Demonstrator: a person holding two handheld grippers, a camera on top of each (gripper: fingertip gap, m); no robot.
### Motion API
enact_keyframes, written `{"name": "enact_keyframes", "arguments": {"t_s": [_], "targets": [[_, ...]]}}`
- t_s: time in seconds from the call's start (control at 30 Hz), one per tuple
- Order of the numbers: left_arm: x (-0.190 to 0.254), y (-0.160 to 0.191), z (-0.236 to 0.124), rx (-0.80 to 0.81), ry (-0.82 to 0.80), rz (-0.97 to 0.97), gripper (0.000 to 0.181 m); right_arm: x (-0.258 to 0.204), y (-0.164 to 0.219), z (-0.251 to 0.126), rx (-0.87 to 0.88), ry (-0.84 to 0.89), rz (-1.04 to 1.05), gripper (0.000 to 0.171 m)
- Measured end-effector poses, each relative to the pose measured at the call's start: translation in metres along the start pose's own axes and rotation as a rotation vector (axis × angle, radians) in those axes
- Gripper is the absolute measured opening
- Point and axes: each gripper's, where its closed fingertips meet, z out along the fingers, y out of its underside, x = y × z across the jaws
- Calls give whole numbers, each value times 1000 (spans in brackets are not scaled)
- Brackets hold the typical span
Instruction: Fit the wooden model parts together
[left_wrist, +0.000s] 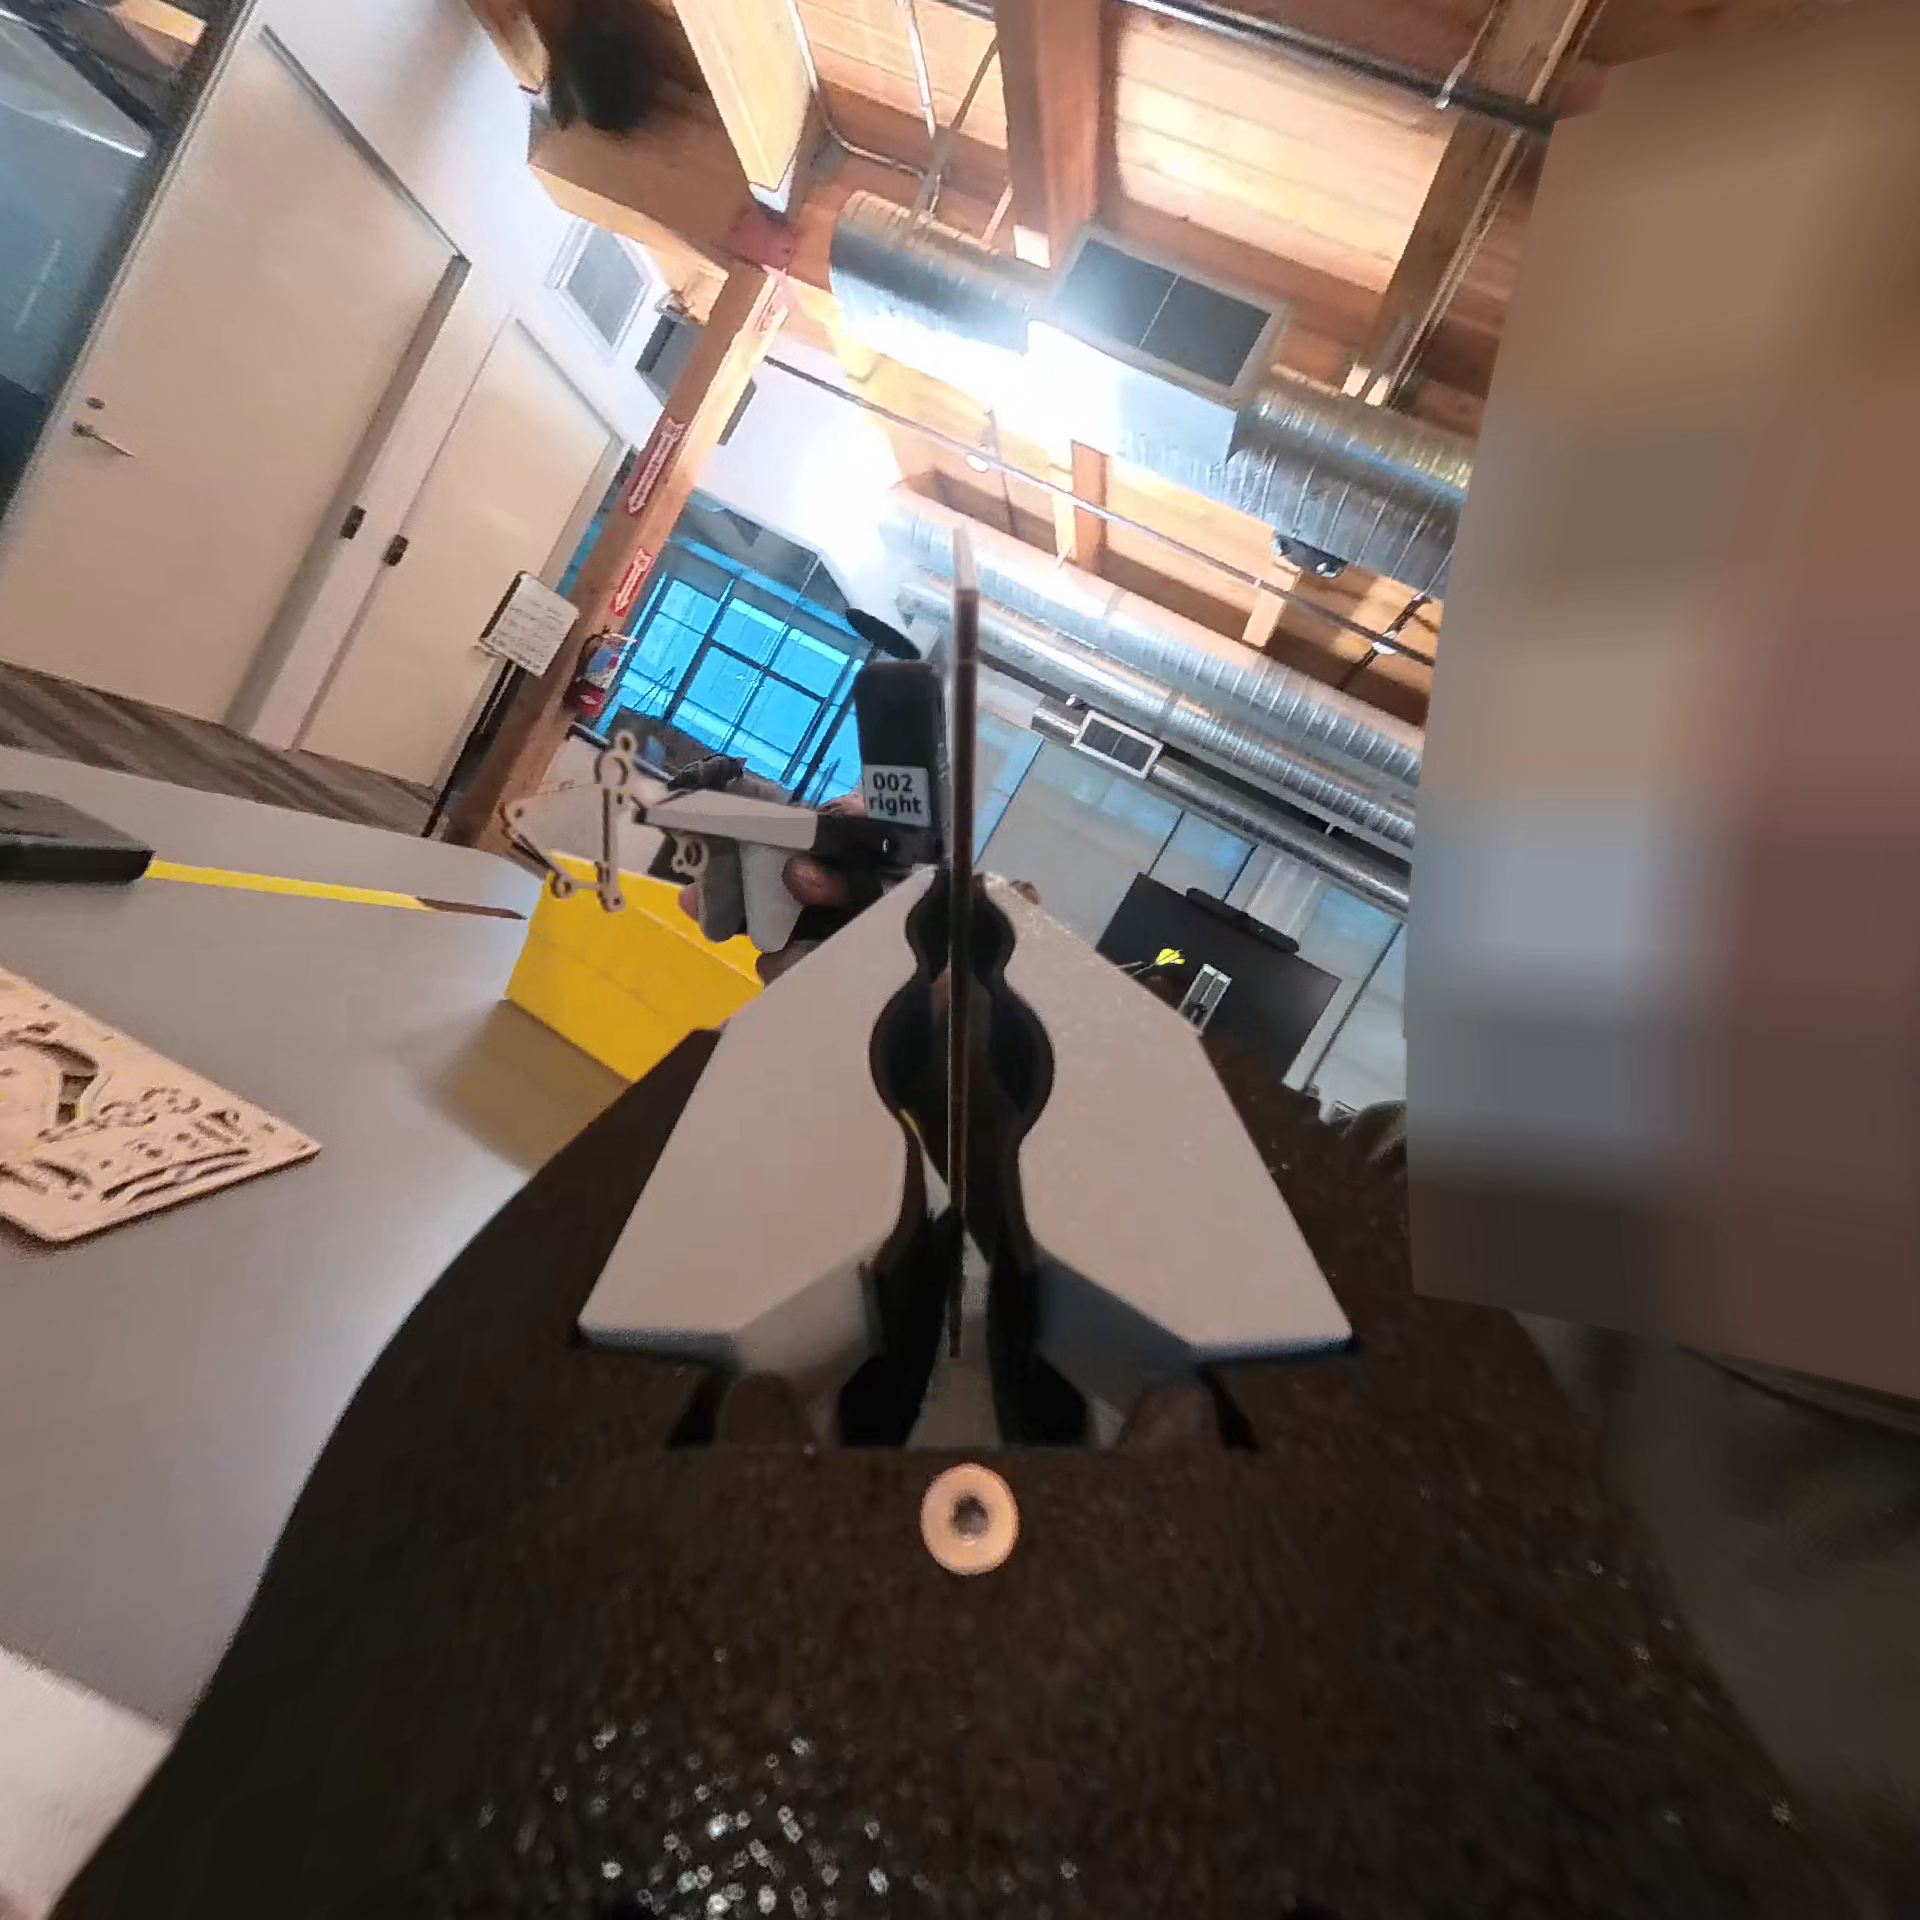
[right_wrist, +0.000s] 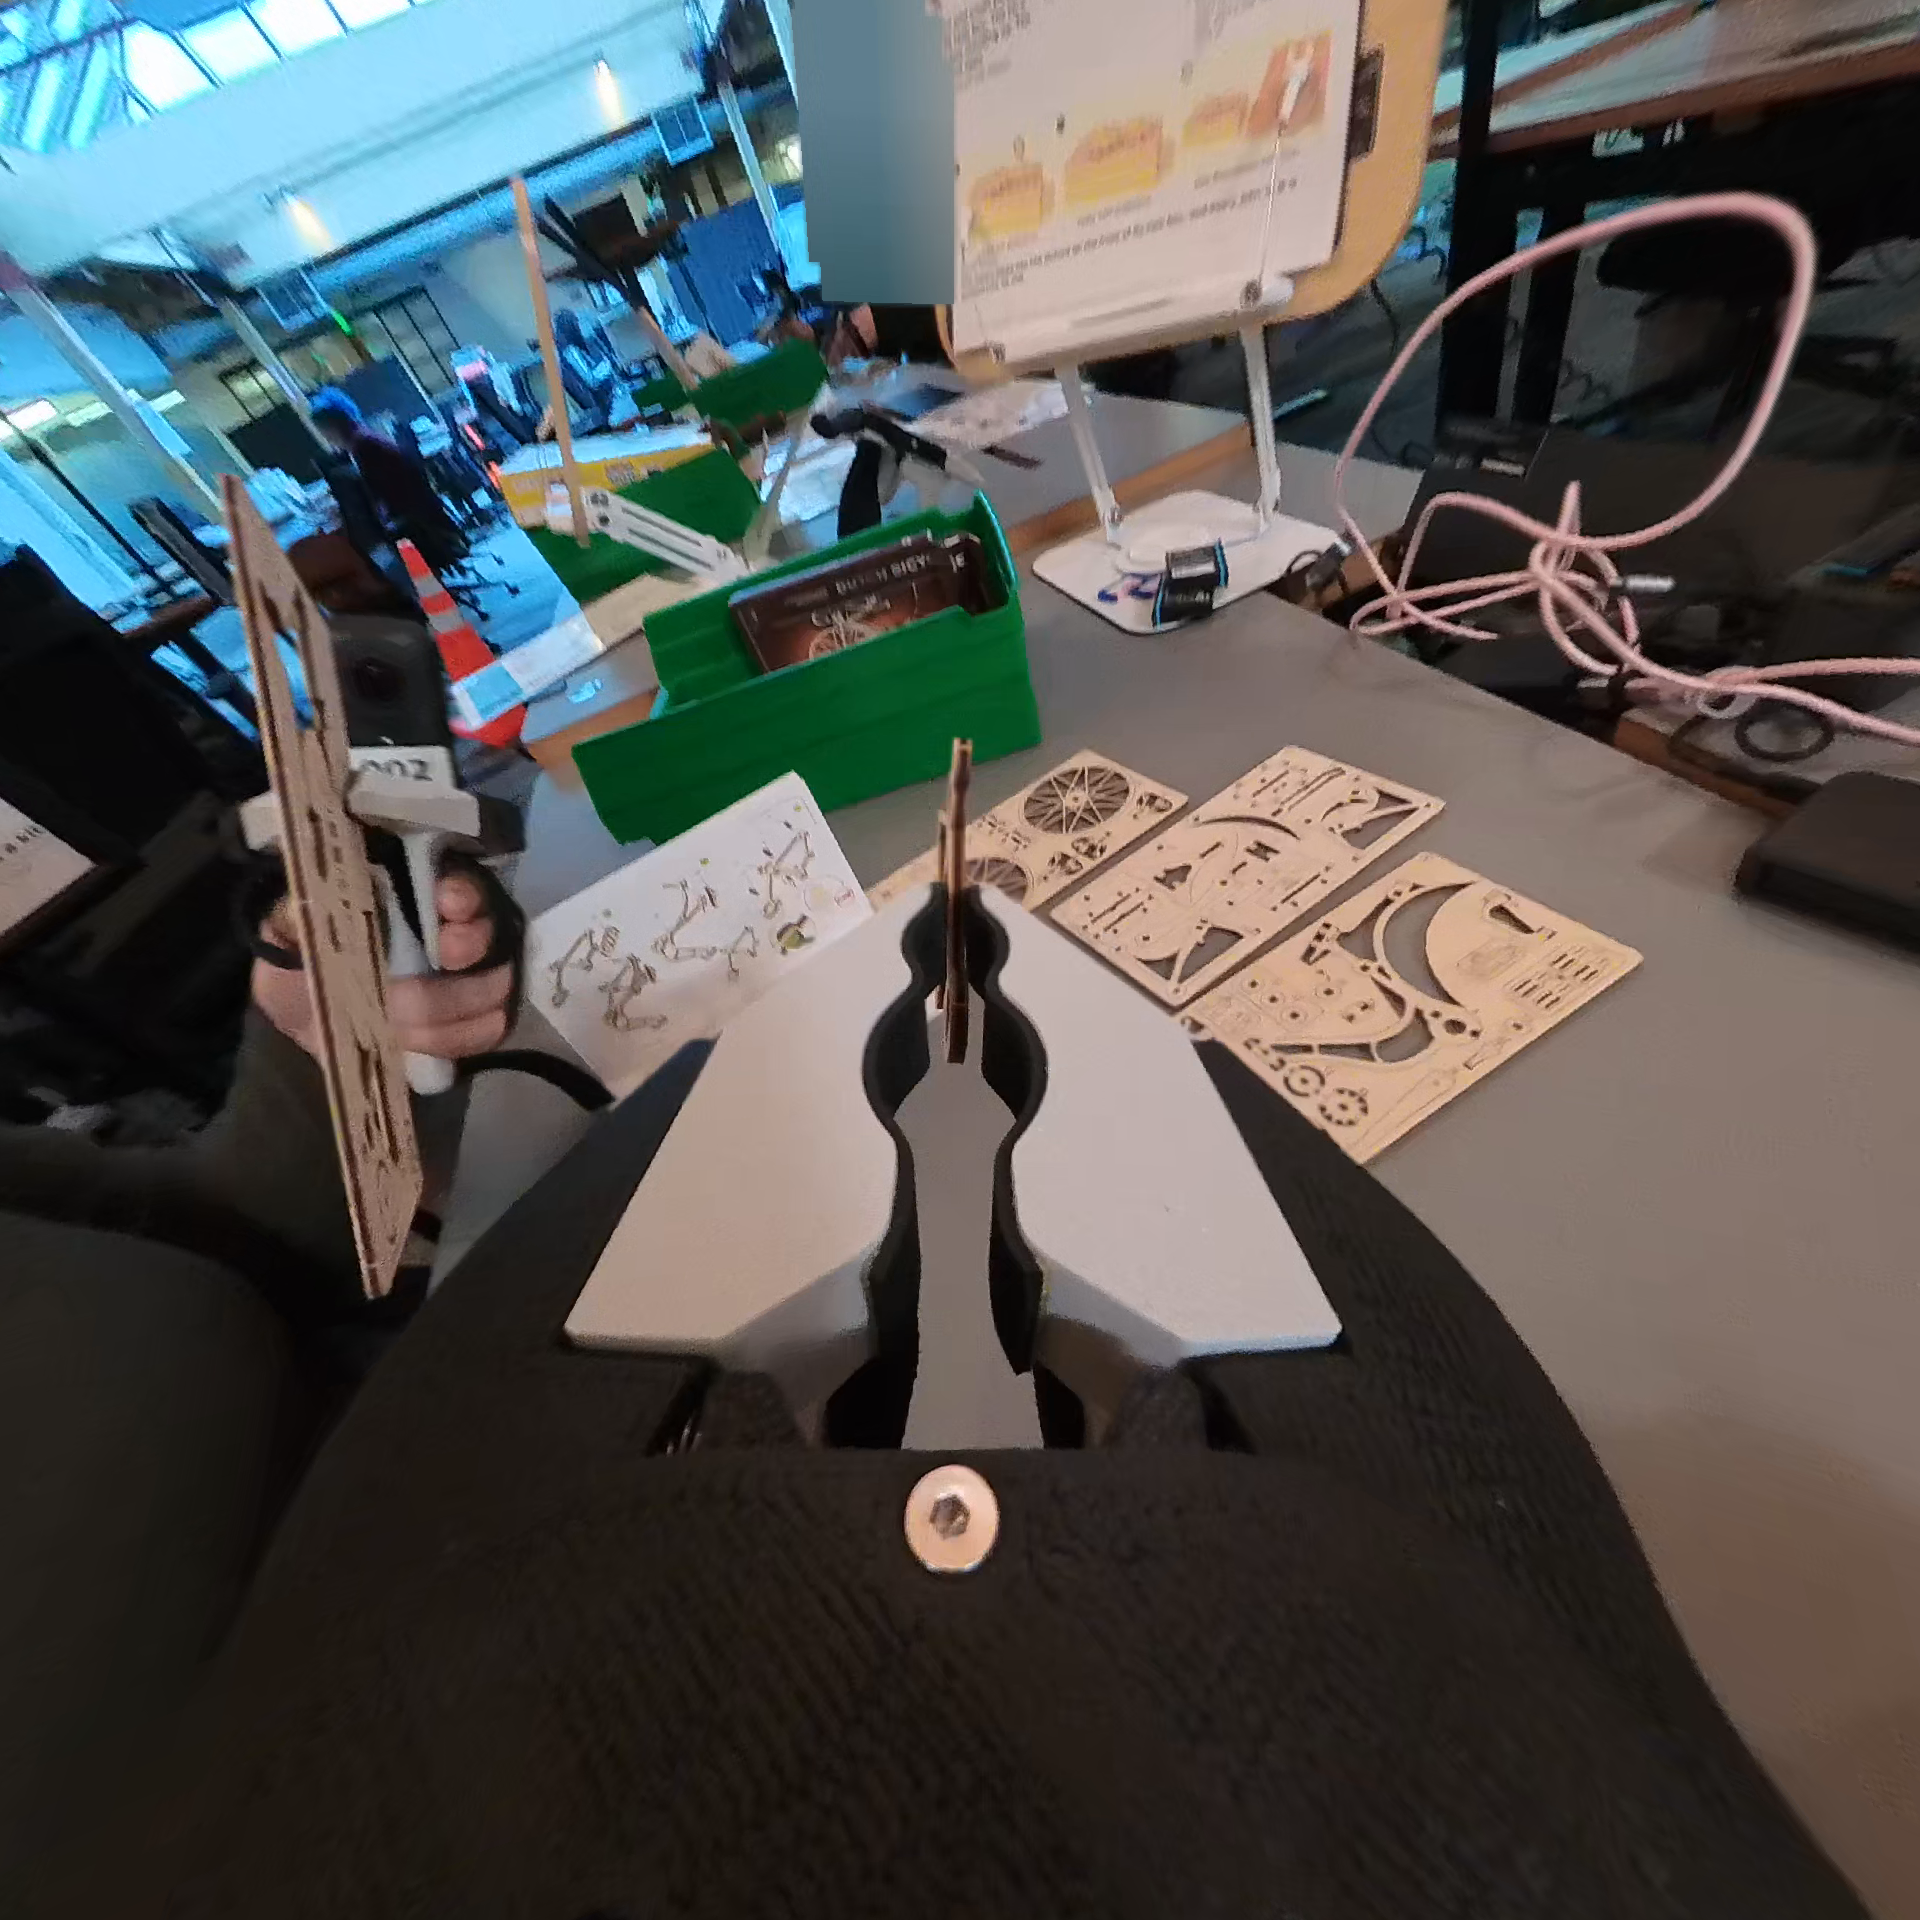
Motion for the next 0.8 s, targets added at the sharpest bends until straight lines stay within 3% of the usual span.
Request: {"name": "enact_keyframes", "arguments": {"t_s": [0.13,0.33,0.47,0.53,0.67,0.8], "targets": [[-6,7,-15,-43,-78,4,0,8,24,13,-63,56,31,1],[-6,6,-35,-76,-119,8,0,16,84,17,-125,3,378,1],[-21,14,-40,-128,-219,60,0,32,123,14,-223,100,416,1],[-27,16,-40,-140,-264,102,0,35,129,13,-242,146,402,3],[-24,21,-34,-163,-250,122,1,38,132,5,-278,264,249,45],[-22,24,-30,-168,-233,116,1,43,138,-9,-381,377,-8,49]]}}
